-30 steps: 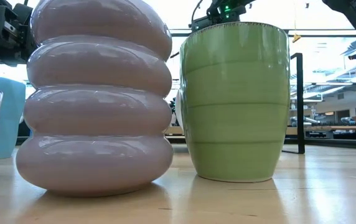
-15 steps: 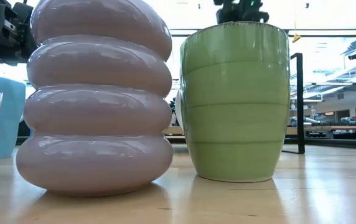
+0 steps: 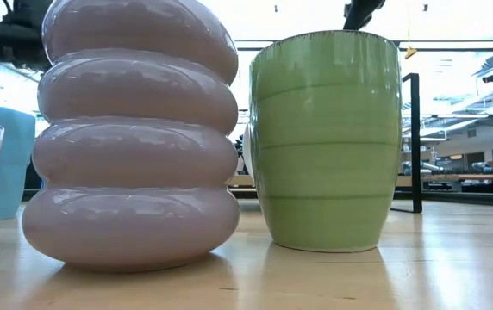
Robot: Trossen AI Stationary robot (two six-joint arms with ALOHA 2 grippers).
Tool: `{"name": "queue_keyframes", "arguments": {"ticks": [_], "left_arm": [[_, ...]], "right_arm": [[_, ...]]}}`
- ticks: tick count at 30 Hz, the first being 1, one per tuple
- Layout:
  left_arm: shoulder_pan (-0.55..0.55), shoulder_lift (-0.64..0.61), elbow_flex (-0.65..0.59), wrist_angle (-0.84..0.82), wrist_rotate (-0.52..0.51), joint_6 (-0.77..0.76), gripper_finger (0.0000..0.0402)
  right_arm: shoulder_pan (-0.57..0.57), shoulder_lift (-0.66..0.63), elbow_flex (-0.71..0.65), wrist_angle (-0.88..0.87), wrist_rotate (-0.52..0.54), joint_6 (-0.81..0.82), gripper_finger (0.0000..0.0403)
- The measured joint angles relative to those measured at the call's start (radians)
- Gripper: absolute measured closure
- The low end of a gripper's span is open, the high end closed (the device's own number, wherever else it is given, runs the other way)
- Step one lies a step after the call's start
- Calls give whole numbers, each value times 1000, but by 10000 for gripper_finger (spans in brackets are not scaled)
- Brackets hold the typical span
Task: Place coffee mugs
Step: Put the white mug on the shelf
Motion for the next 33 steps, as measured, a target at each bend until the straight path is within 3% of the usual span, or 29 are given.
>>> {"name": "queue_keyframes", "arguments": {"ticks": [6,10,20,33], "left_arm": [[0,114,163,-301,-213,1,257],[0,211,230,-475,-295,-7,257],[26,451,231,-469,-358,-24,257],[262,706,232,-472,-346,-24,258]], "right_arm": [[0,-99,-183,94,-1,0,267],[0,-137,-265,120,-1,0,267],[0,-156,-319,159,1,-1,267],[0,-156,-319,162,2,-3,267]]}}
